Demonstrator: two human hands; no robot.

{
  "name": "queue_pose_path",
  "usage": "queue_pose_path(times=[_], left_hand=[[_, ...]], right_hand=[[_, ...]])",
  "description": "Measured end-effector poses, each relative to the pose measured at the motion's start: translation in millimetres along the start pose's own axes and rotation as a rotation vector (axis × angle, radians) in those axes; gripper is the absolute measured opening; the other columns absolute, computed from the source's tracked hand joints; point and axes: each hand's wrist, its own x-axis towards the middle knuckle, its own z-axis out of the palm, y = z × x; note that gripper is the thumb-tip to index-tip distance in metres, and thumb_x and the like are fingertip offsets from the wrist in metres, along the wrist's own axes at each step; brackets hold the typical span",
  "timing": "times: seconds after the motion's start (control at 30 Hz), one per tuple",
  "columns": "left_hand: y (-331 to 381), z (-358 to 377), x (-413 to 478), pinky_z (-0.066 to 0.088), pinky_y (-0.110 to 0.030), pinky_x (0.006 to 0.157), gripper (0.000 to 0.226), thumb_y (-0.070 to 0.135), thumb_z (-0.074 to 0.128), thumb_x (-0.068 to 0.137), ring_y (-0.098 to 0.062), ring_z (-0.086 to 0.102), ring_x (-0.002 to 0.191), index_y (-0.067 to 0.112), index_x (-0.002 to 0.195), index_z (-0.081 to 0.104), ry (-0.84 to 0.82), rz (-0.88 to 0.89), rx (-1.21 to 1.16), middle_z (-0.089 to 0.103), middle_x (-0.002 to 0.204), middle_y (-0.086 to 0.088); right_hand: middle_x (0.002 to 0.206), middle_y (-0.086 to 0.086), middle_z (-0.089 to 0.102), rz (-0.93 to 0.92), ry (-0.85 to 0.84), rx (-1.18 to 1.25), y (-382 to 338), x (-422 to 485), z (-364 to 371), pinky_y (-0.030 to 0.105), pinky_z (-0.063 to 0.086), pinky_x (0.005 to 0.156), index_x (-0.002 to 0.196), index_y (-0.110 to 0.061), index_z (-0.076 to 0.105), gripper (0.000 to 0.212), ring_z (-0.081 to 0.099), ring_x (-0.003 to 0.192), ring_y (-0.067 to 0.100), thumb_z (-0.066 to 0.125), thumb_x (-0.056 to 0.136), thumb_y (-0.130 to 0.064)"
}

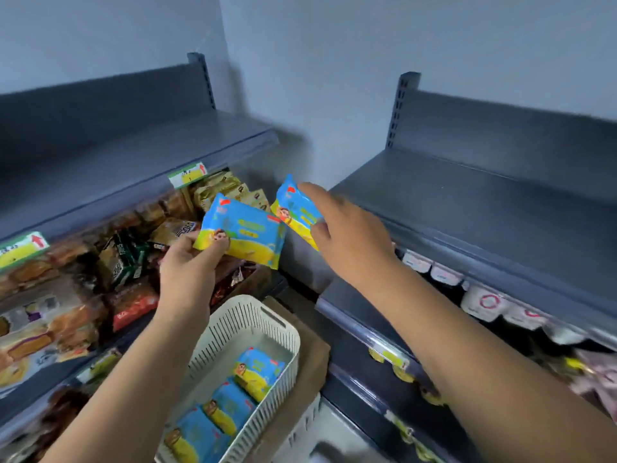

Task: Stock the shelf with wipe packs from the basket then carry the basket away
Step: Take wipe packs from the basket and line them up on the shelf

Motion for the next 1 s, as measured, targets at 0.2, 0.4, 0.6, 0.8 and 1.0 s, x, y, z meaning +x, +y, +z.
queue_pose_path(times=[0.2, 0.4, 0.6, 0.8, 1.0], left_hand=[[13.7, 80.3, -60.3, 0.064, -0.041, 0.075, 0.027, -0.003, 0.068, 0.093, -0.023, 0.074, 0.08, 0.008, 0.113, 0.055, -0.267, 0.022, 0.0, 0.072, 0.102, -0.015], [25.7, 177.5, -144.4, 0.062, -0.028, 0.066, 0.018, 0.001, 0.065, 0.096, -0.02, 0.07, 0.065, 0.008, 0.112, 0.061, -0.555, -0.041, -0.001, 0.072, 0.098, -0.017], [41.3, 277.9, -254.7, 0.062, -0.025, 0.06, 0.025, -0.001, 0.064, 0.094, -0.024, 0.075, 0.068, 0.01, 0.115, 0.058, -0.782, -0.076, -0.006, 0.075, 0.096, -0.015], [51.7, 384.5, -371.4, 0.064, -0.029, 0.065, 0.026, -0.004, 0.063, 0.093, -0.031, 0.078, 0.081, 0.011, 0.114, 0.056, -0.988, -0.023, 0.048, 0.076, 0.104, -0.015], [25.2, 484.5, -478.9, 0.063, -0.028, 0.067, 0.028, -0.006, 0.064, 0.092, -0.018, 0.075, 0.076, 0.014, 0.108, 0.054, -1.019, -0.028, 0.045, 0.073, 0.102, -0.01]], right_hand=[[0.127, 0.005, 0.062, 0.199, 0.137, -0.085, 47.6, -77.0, -90.6, 0.045, 0.054, 0.081, 0.151, -0.047, 0.032, 0.063, 0.061, 0.108, 0.035, 0.046, 0.095, -0.021], [0.114, 0.002, 0.061, 0.342, 0.262, -0.213, 108.2, -161.6, -185.7, 0.043, 0.052, 0.075, 0.153, -0.046, 0.03, 0.062, 0.061, 0.098, 0.031, 0.044, 0.097, -0.023], [0.116, 0.005, 0.062, 0.456, 0.366, -0.34, 177.6, -254.5, -279.5, 0.044, 0.054, 0.074, 0.155, -0.046, 0.027, 0.061, 0.064, 0.094, 0.034, 0.042, 0.1, -0.025], [0.109, 0.003, 0.06, 0.446, 0.386, -0.619, 266.8, -347.7, -371.5, 0.038, 0.049, 0.055, 0.155, -0.04, 0.033, 0.063, 0.065, 0.079, 0.038, 0.046, 0.095, -0.028], [0.117, 0.005, 0.06, 0.497, 0.316, -0.697, 358.7, -421.2, -436.8, 0.034, 0.036, 0.055, 0.155, -0.039, 0.028, 0.064, 0.066, 0.086, 0.039, 0.049, 0.096, -0.03]])
